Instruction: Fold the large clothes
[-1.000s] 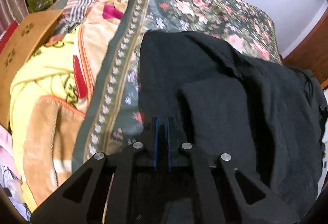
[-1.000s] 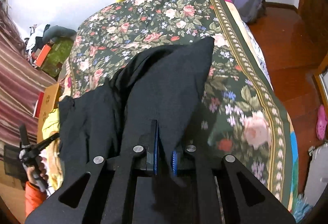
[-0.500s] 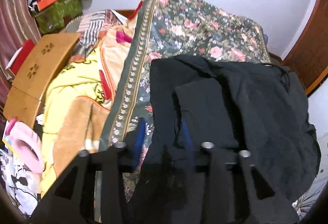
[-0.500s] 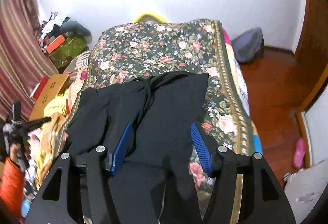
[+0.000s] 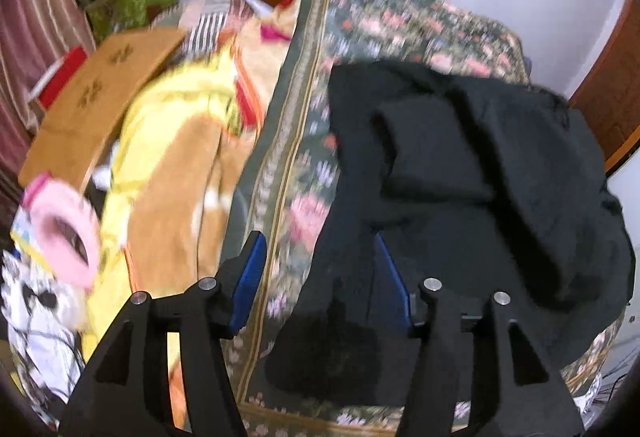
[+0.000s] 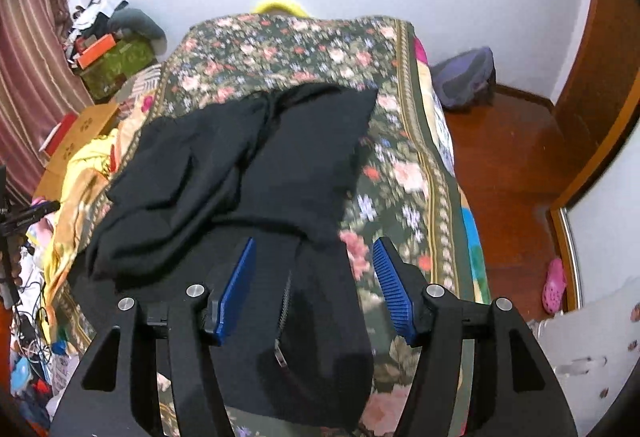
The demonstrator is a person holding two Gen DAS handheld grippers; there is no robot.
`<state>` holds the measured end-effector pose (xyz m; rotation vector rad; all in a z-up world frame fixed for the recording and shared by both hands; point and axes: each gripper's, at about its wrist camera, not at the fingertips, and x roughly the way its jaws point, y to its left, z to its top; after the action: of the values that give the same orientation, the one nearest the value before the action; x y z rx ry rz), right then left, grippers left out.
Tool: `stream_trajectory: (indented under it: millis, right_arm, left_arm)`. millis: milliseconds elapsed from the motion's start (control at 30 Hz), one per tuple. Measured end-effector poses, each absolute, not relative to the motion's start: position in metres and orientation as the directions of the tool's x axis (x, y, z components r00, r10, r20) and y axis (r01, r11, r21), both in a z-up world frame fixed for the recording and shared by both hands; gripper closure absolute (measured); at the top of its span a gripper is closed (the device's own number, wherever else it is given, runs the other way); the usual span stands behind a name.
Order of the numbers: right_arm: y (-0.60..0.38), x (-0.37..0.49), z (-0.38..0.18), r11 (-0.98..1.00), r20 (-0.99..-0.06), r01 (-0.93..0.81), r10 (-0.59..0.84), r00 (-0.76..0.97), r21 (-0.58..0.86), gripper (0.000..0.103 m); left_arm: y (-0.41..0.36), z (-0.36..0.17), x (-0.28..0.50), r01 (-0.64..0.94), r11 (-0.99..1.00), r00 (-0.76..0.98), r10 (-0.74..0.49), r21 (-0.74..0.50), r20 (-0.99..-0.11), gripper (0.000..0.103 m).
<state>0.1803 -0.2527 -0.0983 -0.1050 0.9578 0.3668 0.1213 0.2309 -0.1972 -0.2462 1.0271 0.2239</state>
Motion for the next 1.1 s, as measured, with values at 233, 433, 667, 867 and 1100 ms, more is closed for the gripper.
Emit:
stream_trajectory:
  millis: [233, 433, 667, 867, 1100]
  right_arm:
    - [-0.262, 0.176, -0.132, 0.952, -0.868, -0.300, 0.199, 0.455, 0.061, 0.047]
    - [-0.270, 0.173, -0.160, 0.957, -0.899, -0.274, 0.202, 0.388, 0.097, 0.047]
    - [-0.279, 0.177, -0.180, 0.948, -0.900, -0.243, 0.281, 0.333, 0.206, 0.046]
    - [-0.293, 0.173, -0.180, 0.909, -0.873, -0.248, 0.398, 0.281, 0.334, 0.045]
    - [-0.290, 0.152, -0.174, 0.874, -0.852, -0.303, 0.458, 0.254, 0.380, 0.060]
  left_arm:
    - [0.248, -0.267, 0.105, -0.341, 0.910, 0.395, -0.088, -0.235, -0.915, 0.048]
    - [0.258, -0.311, 0.099, -0.394, 0.851, 0.359, -0.203, -0.346, -0.911, 0.041]
    - [0.253, -0.333, 0.107, -0.433, 0.800, 0.361, -0.268, -0.415, -0.893, 0.028]
    - [0.249, -0.321, 0.103, -0.412, 0.791, 0.356, -0.317, -0.452, -0.879, 0.054]
    - [0.233, -0.287, 0.097, -0.332, 0.781, 0.422, -0.378, -0.529, -0.824, 0.072]
